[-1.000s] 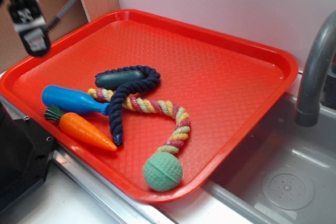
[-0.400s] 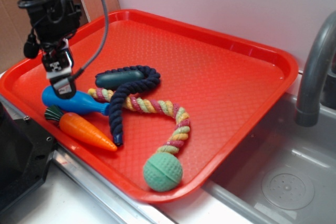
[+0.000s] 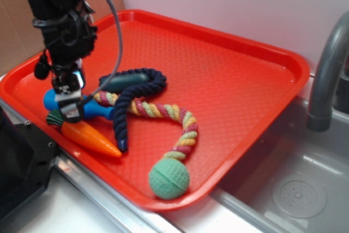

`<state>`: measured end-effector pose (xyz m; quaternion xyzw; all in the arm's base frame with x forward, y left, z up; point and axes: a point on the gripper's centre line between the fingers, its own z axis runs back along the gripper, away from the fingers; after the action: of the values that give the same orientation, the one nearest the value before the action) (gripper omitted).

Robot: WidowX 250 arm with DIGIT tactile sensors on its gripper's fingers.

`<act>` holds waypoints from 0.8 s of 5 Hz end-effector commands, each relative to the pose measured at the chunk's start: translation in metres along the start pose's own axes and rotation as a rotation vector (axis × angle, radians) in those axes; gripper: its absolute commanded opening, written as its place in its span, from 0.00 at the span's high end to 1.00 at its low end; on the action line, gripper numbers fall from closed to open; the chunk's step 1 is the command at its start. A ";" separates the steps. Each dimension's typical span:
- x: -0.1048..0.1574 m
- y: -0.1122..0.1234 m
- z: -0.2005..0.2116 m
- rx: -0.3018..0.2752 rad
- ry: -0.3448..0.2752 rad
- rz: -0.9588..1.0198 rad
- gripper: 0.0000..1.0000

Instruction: Grab the blue bottle.

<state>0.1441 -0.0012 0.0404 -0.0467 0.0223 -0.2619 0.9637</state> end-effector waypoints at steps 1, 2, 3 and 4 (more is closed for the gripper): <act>0.005 0.030 -0.013 0.034 0.037 0.099 0.02; 0.006 0.035 -0.011 0.080 0.065 0.138 1.00; 0.004 0.038 -0.001 0.097 0.075 0.226 1.00; -0.001 0.037 0.036 0.097 0.051 0.393 1.00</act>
<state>0.1567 0.0334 0.0652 0.0134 0.0646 -0.0648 0.9957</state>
